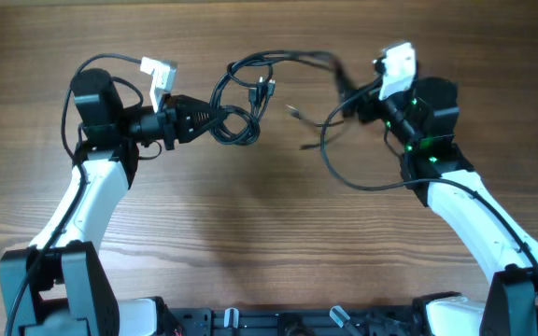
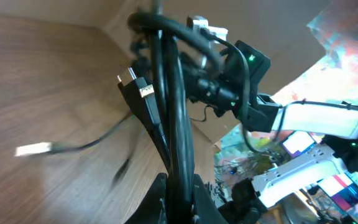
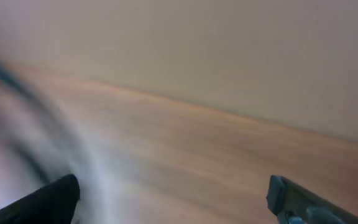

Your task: Untangle cables

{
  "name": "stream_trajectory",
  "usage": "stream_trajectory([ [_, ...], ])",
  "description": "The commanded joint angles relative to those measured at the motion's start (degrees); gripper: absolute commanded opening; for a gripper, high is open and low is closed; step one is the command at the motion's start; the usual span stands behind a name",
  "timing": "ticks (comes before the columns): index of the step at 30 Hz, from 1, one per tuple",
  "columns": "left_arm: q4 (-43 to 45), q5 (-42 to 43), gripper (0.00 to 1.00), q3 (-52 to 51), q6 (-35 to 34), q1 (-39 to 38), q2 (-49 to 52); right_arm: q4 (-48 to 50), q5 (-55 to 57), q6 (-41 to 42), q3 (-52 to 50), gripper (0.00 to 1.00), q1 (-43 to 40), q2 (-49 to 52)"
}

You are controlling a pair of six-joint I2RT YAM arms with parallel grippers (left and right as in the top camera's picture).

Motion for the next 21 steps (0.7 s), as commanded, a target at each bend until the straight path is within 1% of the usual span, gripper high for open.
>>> stream_trajectory([
  [1, 0.8, -5.0, 0.04, -0.1, 1.8, 0.1, -0.8, -0.5, -30.2, 12.5, 0.3, 1.00, -0.2, 0.0],
  [3, 1.0, -6.8, 0.04, -0.1, 2.7, 0.1, -0.8, -0.4, -38.2, 17.4, 0.3, 1.00, -0.2, 0.0],
  [4, 1.0, -6.8, 0.04, -0.1, 4.2, 0.1, -0.8, -0.2, -40.1, 20.0, 0.3, 1.00, -0.2, 0.0],
  [5, 1.0, -6.8, 0.04, -0.1, 5.4, 0.1, -0.8, 0.3, -40.5, 22.8, 0.3, 1.00, -0.2, 0.0],
  [9, 0.9, -6.8, 0.04, -0.1, 10.3, -2.9, -0.8, 9.2, -40.5, 43.3, 0.3, 1.00, -0.2, 0.0],
  [11, 0.9, -7.7, 0.04, -0.1, 12.3, -5.6, -0.8, 15.1, -42.2, 49.8, 0.3, 1.00, -0.2, 0.0],
  [13, 0.7, -11.9, 0.04, -0.1, 16.7, -10.1, -0.8, 21.9, -45.5, 52.4, 0.3, 1.00, -0.2, 0.0],
  [14, 0.7, -14.3, 0.04, -0.1, 17.9, -11.6, -0.8, 22.6, -45.9, 52.4, 0.3, 1.00, -0.2, 0.0],
  [17, 0.5, -19.3, 0.04, -0.1, 18.0, -14.4, -0.8, 22.7, -46.8, 52.4, 0.3, 1.00, -0.2, 0.0],
  [19, -2.1, -24.9, 0.04, -0.1, 21.8, -16.9, -0.8, 22.7, -46.9, 52.4, 0.3, 1.00, 0.5, 0.0],
  [21, -4.0, -27.8, 0.04, -0.1, 23.7, -18.4, -0.8, 22.4, -46.5, 52.2, 0.3, 1.00, 1.2, 0.0],
])
